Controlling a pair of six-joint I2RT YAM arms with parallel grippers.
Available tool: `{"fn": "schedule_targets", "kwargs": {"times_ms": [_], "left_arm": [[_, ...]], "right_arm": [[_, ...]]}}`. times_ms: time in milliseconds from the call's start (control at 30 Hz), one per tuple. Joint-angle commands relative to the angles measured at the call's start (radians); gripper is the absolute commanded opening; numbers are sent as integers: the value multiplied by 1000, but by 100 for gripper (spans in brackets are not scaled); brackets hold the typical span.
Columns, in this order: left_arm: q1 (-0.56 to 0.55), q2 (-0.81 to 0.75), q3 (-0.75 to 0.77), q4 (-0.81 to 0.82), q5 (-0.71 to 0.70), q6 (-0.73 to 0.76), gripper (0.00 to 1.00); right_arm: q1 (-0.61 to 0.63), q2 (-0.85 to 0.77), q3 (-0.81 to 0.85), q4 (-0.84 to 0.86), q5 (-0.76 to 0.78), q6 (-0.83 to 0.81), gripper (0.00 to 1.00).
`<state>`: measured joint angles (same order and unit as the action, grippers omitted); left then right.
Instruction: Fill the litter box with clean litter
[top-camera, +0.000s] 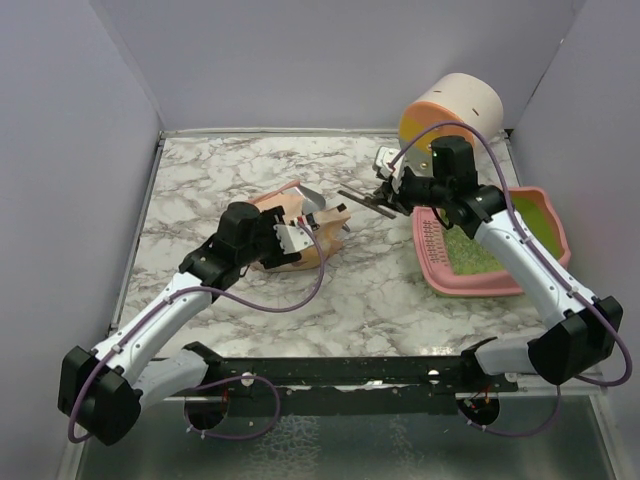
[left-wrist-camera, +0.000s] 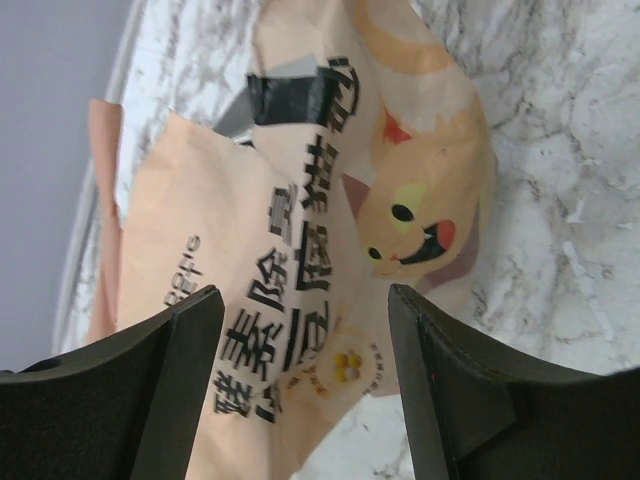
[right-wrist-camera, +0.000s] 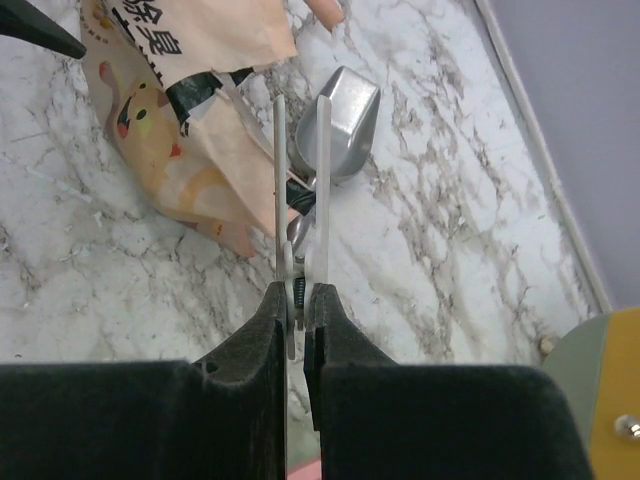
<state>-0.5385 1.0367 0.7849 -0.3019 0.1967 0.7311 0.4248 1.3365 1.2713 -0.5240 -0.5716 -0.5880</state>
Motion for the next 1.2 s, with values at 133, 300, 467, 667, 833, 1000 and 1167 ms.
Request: {"fn": "schedule_targets", "kwargs": {"times_ms": [133, 300, 467, 667, 833, 1000, 1167], "left_arm": [[-3, 51, 27, 182, 145, 126, 70], [-4, 99, 63, 180, 255, 125, 70], [-3, 124, 35, 254, 313, 96, 70], [-5, 179, -6, 361, 338, 59, 70], [-5, 210, -28, 428, 332, 43, 70], [-5, 257, -20, 455, 316, 43, 66], [-4, 299, -11, 475, 322, 43, 58]], "right_arm": [[6, 114, 153, -120, -108, -278, 1], [5, 122, 139, -109, -53, -269, 1], [6, 124, 122, -112, -75, -255, 1], [5, 118, 93, -118, -99, -270, 1], [6, 111, 76, -125, -103, -278, 1], [6, 119, 63, -113, -107, -277, 1], [8, 142, 59, -127, -94, -312, 1]]}}
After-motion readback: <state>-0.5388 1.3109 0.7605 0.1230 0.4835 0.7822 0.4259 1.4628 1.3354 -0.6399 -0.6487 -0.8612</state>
